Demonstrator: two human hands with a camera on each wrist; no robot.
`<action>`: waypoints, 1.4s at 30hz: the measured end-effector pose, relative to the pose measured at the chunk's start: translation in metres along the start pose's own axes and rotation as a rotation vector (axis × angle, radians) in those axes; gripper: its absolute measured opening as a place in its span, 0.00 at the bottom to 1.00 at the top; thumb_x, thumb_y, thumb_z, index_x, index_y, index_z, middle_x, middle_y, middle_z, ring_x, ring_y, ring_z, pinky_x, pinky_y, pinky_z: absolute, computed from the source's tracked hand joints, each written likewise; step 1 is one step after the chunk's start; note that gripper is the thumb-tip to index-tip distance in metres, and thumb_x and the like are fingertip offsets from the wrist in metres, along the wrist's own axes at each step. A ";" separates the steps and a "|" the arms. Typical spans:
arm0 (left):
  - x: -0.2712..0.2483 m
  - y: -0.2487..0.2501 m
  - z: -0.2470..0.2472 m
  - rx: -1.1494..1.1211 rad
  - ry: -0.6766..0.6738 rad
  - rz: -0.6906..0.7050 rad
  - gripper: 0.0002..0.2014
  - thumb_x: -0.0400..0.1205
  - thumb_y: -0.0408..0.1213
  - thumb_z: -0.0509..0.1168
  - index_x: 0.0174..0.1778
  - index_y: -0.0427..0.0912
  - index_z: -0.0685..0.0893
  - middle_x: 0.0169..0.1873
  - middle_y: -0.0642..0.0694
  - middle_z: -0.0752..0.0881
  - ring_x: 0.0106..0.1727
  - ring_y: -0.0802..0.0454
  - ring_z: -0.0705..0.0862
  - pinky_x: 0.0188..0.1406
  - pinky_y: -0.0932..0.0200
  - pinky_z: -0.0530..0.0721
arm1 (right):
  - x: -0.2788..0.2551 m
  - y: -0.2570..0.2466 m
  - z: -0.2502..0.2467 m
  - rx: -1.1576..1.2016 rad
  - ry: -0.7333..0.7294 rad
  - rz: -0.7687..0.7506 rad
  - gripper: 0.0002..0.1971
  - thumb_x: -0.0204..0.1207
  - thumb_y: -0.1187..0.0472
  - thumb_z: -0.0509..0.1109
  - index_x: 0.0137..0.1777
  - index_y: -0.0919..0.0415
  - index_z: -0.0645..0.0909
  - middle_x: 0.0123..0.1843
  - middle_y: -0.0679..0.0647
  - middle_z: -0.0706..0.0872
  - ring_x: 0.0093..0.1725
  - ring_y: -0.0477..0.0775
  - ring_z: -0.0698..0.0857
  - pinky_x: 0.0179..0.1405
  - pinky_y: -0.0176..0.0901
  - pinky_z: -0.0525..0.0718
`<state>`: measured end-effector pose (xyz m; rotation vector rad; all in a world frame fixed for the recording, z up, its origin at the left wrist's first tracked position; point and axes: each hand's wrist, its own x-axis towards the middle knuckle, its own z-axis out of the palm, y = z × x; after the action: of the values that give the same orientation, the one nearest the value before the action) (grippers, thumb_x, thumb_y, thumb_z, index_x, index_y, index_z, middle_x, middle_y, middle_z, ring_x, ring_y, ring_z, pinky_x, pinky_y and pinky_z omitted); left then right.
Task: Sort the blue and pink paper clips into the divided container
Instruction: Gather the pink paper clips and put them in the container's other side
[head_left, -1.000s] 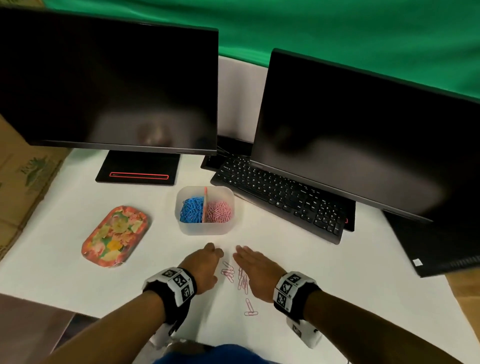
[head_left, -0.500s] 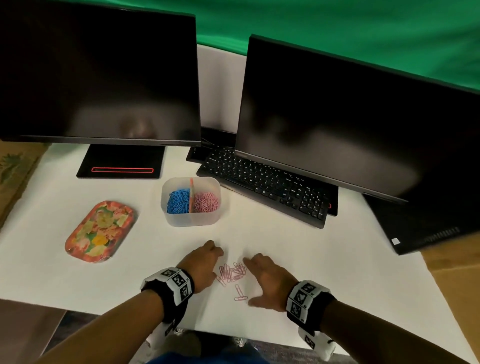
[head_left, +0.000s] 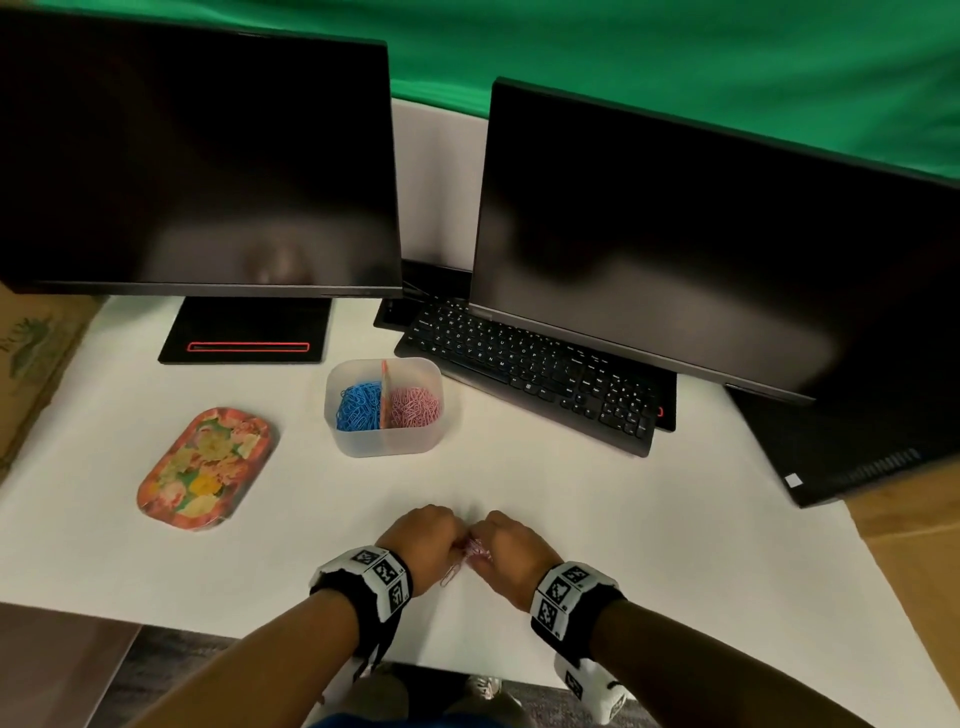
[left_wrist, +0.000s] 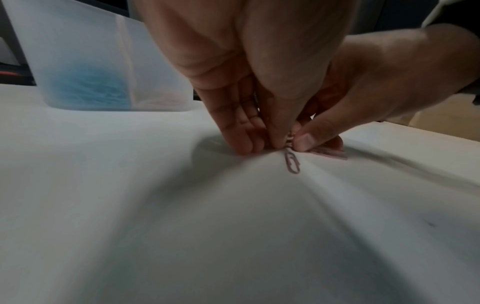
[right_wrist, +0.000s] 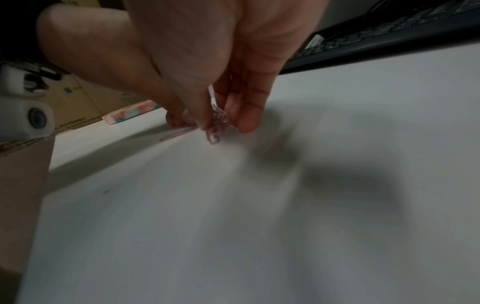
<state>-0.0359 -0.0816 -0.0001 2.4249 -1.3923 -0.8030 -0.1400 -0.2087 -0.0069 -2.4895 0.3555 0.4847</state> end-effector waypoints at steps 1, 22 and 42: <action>0.000 -0.001 0.000 -0.015 0.001 -0.004 0.10 0.81 0.40 0.60 0.45 0.43 0.86 0.46 0.44 0.87 0.48 0.45 0.84 0.41 0.61 0.72 | 0.002 -0.001 0.001 -0.015 -0.001 0.004 0.14 0.83 0.55 0.61 0.64 0.58 0.79 0.61 0.57 0.79 0.59 0.60 0.82 0.59 0.48 0.79; -0.001 -0.032 -0.015 -0.171 0.224 -0.164 0.07 0.78 0.36 0.65 0.51 0.47 0.82 0.50 0.47 0.86 0.51 0.47 0.84 0.50 0.56 0.81 | 0.050 -0.010 -0.045 -0.073 -0.117 0.013 0.09 0.81 0.57 0.60 0.52 0.58 0.81 0.54 0.56 0.84 0.50 0.57 0.83 0.51 0.50 0.84; 0.015 -0.042 -0.020 0.038 0.116 -0.191 0.20 0.80 0.34 0.60 0.69 0.45 0.74 0.68 0.45 0.70 0.67 0.44 0.74 0.58 0.47 0.83 | 0.114 -0.087 -0.132 -0.022 0.175 -0.095 0.11 0.77 0.58 0.66 0.58 0.53 0.81 0.56 0.53 0.83 0.50 0.55 0.85 0.53 0.51 0.87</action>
<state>0.0116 -0.0740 -0.0076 2.6176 -1.1569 -0.6692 0.0280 -0.2323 0.0900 -2.5636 0.3000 0.2337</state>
